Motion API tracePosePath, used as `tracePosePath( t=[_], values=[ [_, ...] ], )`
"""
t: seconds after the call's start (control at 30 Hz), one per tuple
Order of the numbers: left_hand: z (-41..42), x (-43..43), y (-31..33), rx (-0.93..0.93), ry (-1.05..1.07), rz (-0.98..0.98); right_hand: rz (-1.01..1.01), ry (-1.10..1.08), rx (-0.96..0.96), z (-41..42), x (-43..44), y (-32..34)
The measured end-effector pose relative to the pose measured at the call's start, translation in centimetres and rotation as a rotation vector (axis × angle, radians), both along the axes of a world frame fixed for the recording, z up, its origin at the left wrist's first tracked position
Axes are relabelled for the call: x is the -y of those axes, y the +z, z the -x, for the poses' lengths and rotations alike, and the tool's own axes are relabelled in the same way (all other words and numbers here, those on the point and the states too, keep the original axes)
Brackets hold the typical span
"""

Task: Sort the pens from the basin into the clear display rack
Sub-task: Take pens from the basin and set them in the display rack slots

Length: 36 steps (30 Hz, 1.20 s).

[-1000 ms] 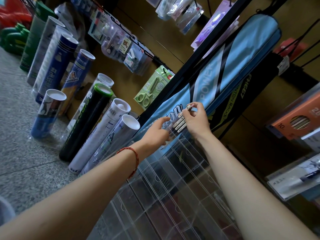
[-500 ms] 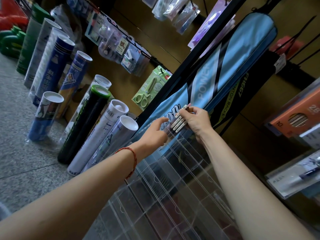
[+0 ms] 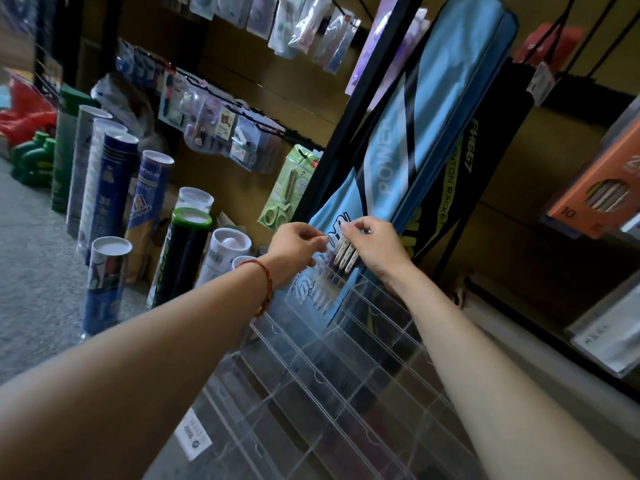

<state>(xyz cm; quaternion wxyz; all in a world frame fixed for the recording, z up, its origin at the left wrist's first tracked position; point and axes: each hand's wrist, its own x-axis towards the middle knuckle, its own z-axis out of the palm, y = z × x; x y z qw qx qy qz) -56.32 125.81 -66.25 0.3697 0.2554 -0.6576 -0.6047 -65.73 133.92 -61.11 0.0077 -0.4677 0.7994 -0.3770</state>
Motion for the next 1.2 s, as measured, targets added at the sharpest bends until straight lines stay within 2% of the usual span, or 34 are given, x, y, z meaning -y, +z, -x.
tracePosePath(
  t=[0.13, 0.27, 0.33, 0.53, 0.63, 0.8, 0.9, 1.03, 1.2],
  values=[
    [0.11, 0.01, -0.14, -0.050, 0.005, -0.059, -0.047, -0.021, 0.036, -0.01, 0.58, -0.10],
    [0.36, -0.10, -0.32, -0.044, 0.024, -0.065, 0.238, -0.036, 0.155, -0.21, 0.30, 0.07],
    [0.43, -0.08, -0.34, -0.045, 0.030, -0.072, 0.313, 0.009, 0.214, -0.35, 0.26, 0.06],
    [0.51, -0.04, -0.39, -0.053, 0.030, -0.103, 0.250, 0.063, 0.111, 0.07, -0.24, 0.14],
    [0.63, 0.02, -0.47, -0.065, 0.028, -0.117, 0.103, 0.054, -0.003, 0.22, -0.05, -0.10],
    [0.71, 0.07, -0.53, -0.050, 0.031, -0.108, 0.297, 0.029, 0.076, -0.21, 0.06, -0.09],
    [0.73, 0.07, -0.57, -0.055, 0.029, -0.116, 0.245, 0.055, 0.081, 0.06, -0.08, 0.01],
    [0.62, 0.00, -0.51, -0.064, 0.025, -0.117, 0.008, 0.026, -0.023, 0.29, 0.06, -0.13],
    [0.54, 0.02, -0.52, -0.058, 0.023, -0.111, -0.127, -0.014, 0.075, -0.59, 0.53, 0.36]
  ],
)
